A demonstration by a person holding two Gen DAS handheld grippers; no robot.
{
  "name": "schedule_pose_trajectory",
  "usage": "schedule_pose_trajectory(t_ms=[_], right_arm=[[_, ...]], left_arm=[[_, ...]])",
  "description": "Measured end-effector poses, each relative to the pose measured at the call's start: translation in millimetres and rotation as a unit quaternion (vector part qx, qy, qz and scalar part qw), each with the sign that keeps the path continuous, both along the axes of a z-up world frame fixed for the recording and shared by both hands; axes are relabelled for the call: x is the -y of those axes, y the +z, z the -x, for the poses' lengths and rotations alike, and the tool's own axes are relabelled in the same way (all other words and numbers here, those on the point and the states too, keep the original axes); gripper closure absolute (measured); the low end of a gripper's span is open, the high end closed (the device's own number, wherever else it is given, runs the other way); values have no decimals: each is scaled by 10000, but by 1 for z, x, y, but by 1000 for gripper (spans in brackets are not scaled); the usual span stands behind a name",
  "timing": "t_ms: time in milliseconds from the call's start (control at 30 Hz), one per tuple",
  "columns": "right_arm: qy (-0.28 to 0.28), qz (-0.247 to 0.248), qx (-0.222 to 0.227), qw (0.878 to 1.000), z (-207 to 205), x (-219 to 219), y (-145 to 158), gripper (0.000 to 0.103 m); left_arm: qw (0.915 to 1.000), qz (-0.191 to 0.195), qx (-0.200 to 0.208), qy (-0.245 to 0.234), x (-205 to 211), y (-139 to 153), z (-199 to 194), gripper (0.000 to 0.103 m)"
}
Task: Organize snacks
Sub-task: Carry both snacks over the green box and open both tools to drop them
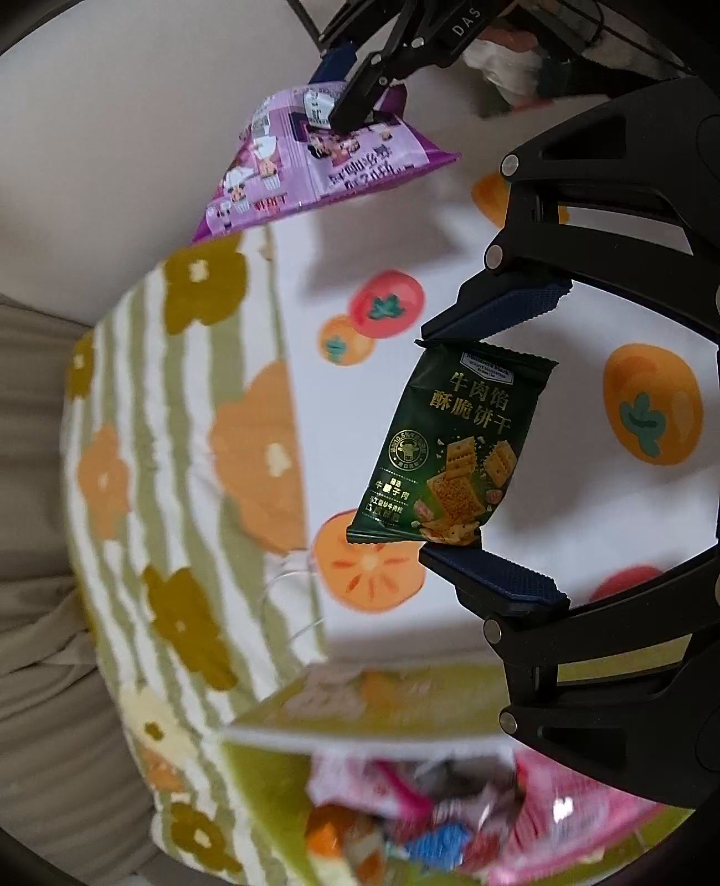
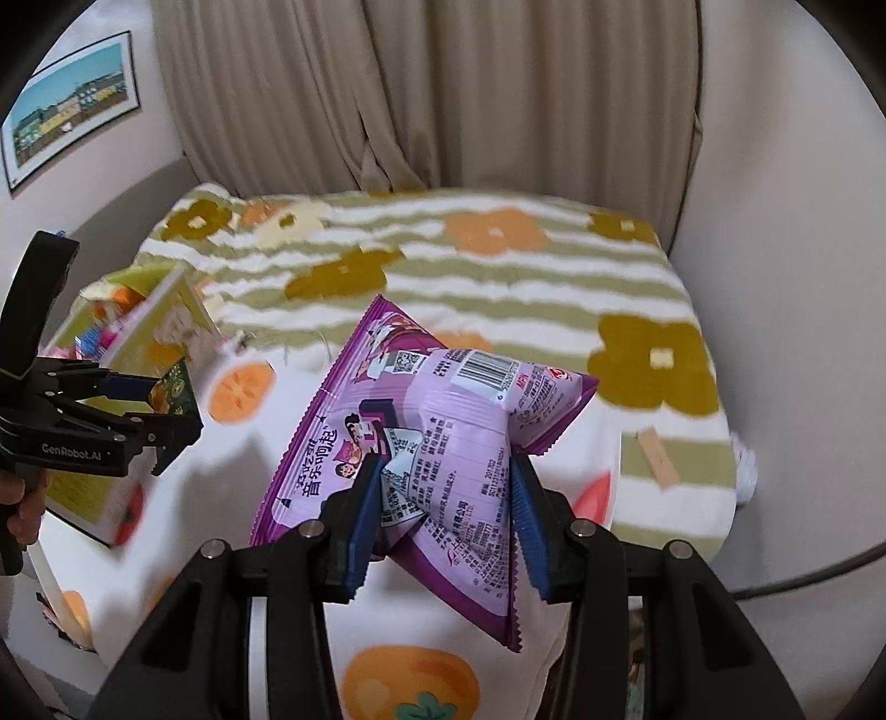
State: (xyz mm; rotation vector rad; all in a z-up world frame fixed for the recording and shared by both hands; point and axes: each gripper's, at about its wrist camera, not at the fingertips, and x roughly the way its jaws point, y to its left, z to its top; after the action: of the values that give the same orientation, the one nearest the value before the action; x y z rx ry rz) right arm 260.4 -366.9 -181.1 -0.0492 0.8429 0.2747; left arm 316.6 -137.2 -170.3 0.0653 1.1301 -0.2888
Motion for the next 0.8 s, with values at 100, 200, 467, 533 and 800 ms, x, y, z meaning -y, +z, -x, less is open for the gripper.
schedule_pose_trajectory(t_ms=[100,200,467,533,800], right_arm=[[153,-46,253,9996,2,-17,28,62],[338,-175,489,9981,5,-41,55,62],[1027,-497,796,9903,15,-132,95,62],[1209,-585,782,9878,18,-158,99,62],[1593,-697,653,9826,25,-247,99,62]], left_arm=[[9996,66,251,105,-17,30,8,34],[9985,57,474,253,-43,57,18,34],[9935,35,718,884,-142,96,50,34],[9917,5,730,1057,-168,99,56,34],[9876,-68,584,1455,-263,80,51,34]])
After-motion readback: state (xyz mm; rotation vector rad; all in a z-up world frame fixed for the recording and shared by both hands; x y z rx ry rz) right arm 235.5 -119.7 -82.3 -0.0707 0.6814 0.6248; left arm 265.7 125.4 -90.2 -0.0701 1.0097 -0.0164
